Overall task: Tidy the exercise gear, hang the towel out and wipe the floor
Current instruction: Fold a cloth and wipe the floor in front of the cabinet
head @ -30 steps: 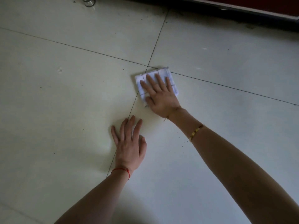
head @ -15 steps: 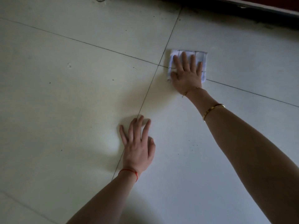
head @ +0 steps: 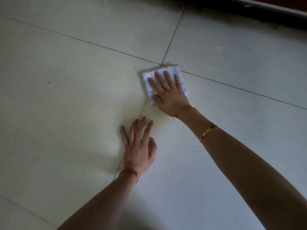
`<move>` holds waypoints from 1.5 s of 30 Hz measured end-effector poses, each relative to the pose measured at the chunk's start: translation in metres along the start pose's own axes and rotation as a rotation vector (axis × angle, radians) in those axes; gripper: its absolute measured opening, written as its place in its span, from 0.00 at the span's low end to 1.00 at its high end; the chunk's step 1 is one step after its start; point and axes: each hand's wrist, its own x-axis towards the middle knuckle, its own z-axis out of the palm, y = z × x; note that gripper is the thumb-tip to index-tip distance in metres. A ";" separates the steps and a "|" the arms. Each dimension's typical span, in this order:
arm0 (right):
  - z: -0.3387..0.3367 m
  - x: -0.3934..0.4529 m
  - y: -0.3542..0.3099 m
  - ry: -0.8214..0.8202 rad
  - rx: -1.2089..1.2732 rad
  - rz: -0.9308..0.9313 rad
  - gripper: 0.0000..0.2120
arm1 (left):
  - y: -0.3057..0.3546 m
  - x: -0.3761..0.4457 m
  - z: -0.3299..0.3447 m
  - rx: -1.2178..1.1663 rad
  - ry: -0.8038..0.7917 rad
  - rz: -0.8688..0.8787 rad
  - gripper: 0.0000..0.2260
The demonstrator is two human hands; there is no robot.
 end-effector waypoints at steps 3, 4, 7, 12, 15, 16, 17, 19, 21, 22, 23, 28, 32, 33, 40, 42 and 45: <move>-0.002 -0.031 0.024 0.059 0.043 0.157 0.31 | 0.000 0.000 0.000 -0.011 0.010 0.001 0.25; -0.001 -0.042 0.027 0.073 0.055 0.210 0.30 | 0.000 0.000 0.000 -0.017 0.010 0.000 0.24; 0.006 -0.080 0.013 0.111 0.064 0.271 0.29 | -0.001 -0.001 0.000 -0.026 -0.004 -0.015 0.24; 0.027 -0.146 -0.043 0.118 0.089 0.170 0.27 | -0.002 -0.003 0.003 -0.023 0.000 -0.004 0.22; 0.038 -0.183 -0.071 0.121 0.094 0.150 0.26 | -0.002 -0.003 0.003 -0.037 -0.007 -0.015 0.22; 0.040 -0.194 -0.078 0.128 0.106 0.157 0.26 | -0.001 -0.004 0.002 -0.039 -0.009 -0.020 0.22; 0.042 -0.204 -0.084 0.135 0.115 0.165 0.26 | -0.001 -0.004 0.002 -0.039 -0.012 -0.024 0.22; 0.044 -0.224 -0.092 0.131 0.119 0.180 0.26 | -0.001 -0.004 0.003 -0.038 -0.015 -0.030 0.22; 0.046 -0.242 -0.097 0.118 0.114 0.198 0.26 | 0.000 -0.004 0.004 -0.032 -0.007 -0.040 0.22; 0.046 -0.251 -0.097 0.113 0.114 0.213 0.26 | 0.001 -0.004 0.005 -0.025 0.001 -0.048 0.21; 0.046 -0.258 -0.096 0.112 0.115 0.233 0.26 | 0.003 -0.004 0.006 -0.021 0.011 -0.061 0.21; 0.040 -0.298 -0.069 0.141 0.126 0.487 0.28 | 0.033 -0.010 0.008 -0.082 0.046 -0.140 0.22; 0.035 -0.317 -0.031 0.126 0.128 0.815 0.30 | 0.058 -0.022 0.000 -0.107 -0.022 0.142 0.23; 0.034 -0.318 -0.025 0.119 0.144 0.868 0.30 | 0.065 -0.023 -0.002 -0.108 -0.049 0.220 0.24; 0.032 -0.332 -0.045 0.124 0.173 0.783 0.29 | 0.111 -0.023 -0.002 -0.104 -0.131 0.401 0.24; 0.036 -0.356 -0.052 0.147 0.168 0.809 0.29 | 0.130 -0.027 0.005 -0.093 -0.157 0.418 0.24; 0.043 -0.392 -0.053 0.140 0.161 0.936 0.30 | 0.155 -0.035 0.014 -0.080 -0.178 0.461 0.24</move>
